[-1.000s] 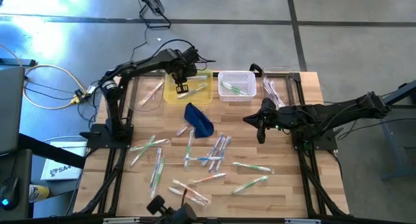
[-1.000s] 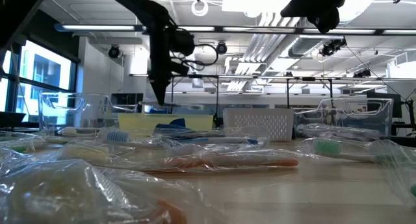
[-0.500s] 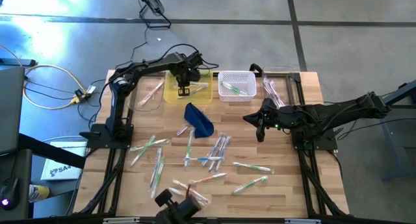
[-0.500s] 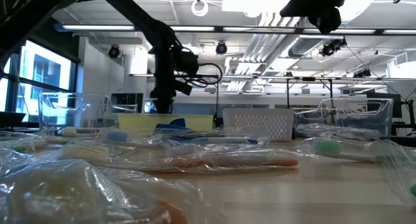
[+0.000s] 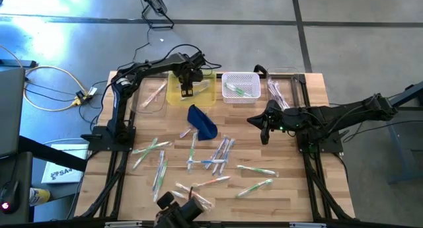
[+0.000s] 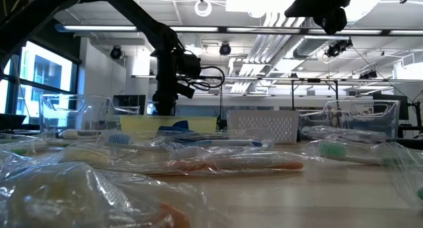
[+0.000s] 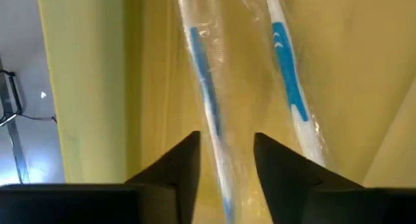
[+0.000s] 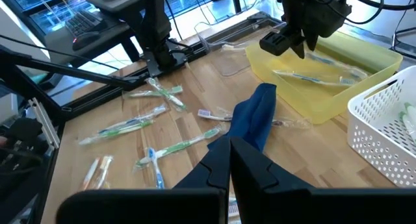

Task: Pick & Place Toothbrushes
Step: Put the blue toothbrush into the yellow bin, then put the green toothbrush into the white bin

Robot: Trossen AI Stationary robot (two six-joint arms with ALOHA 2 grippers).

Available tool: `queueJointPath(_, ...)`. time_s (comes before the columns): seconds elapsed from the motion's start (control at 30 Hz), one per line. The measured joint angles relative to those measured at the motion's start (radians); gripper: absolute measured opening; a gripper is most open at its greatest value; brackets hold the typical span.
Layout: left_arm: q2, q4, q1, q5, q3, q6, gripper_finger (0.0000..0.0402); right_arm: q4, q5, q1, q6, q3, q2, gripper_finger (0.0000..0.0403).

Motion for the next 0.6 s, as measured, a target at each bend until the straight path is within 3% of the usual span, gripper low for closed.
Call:
queueJointPath(0.2,0.0,-0.004,0.0,0.0,0.0,-0.001,0.0187,0.0,0.0,0.0,0.0,0.0,0.0,0.0004)
queueJointPath(0.6,0.0,-0.015,0.0,0.014,0.0,-0.053,0.0191,0.0,0.0,0.0,0.0,0.0,0.0,0.0004)
